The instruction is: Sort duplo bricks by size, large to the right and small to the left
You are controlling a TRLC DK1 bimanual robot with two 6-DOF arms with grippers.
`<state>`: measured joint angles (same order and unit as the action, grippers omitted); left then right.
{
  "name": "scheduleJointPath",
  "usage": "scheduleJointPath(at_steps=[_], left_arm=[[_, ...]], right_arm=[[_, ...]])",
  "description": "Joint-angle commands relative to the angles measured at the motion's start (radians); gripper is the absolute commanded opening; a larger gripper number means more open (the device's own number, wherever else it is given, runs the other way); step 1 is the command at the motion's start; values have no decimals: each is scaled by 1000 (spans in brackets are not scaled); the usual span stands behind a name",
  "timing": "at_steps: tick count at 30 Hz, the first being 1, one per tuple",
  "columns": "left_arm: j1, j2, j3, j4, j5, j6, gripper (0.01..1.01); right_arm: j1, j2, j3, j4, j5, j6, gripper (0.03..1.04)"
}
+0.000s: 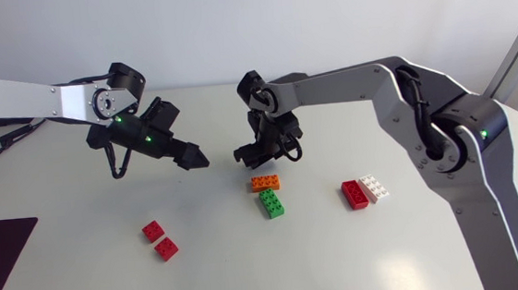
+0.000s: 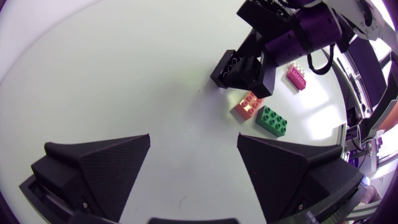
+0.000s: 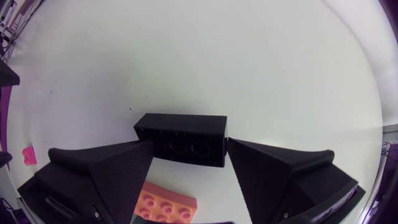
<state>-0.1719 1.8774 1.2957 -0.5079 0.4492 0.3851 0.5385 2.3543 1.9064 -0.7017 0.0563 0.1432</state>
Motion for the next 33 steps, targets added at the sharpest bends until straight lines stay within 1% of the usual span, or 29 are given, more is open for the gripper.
scheduleJointPath(at_steps=[1, 3, 5, 7, 15, 19, 21, 25, 26, 29, 31, 33], left_arm=[[3, -17, -19, 6, 13, 21, 974], [2, -17, -22, 6, 13, 21, 974], [-1, -17, -22, 6, 14, 21, 974], [-6, -18, -22, 6, 14, 21, 974], [-37, -35, -19, 5, 14, 8, 974], [-67, -41, -24, 2, 14, 3, 974], [-84, -40, -22, 2, 14, 0, 974], [-113, -40, -10, 2, 14, -17, 974], [-120, -40, -9, 2, 14, -20, 975], [-136, -41, -9, 0, 14, -26, 975], [-149, -41, -9, 0, 13, -29, 975], [-158, -41, -6, 0, 13, -37, 975]], right_arm=[[-6, -32, -92, -12, 14, 19, 811], [-14, -67, -148, -1, 16, 19, 811], [-26, -124, -227, 25, 20, 19, 759], [-37, -178, -300, 42, 22, 19, 759], [-87, -472, -693, 142, 4, 1, 759], [-110, -615, -880, 165, -4, -19, 759], [-135, -673, -949, 173, -13, -39, 759], [-206, -764, -1046, 174, -30, -86, 766], [-218, -791, -1070, 173, -38, -97, 777], [-221, -871, -1141, 156, -61, -119, 915], [-213, -920, -1173, 139, -78, -123, 985], [-212, -948, -1190, 128, -87, -123, 993]])
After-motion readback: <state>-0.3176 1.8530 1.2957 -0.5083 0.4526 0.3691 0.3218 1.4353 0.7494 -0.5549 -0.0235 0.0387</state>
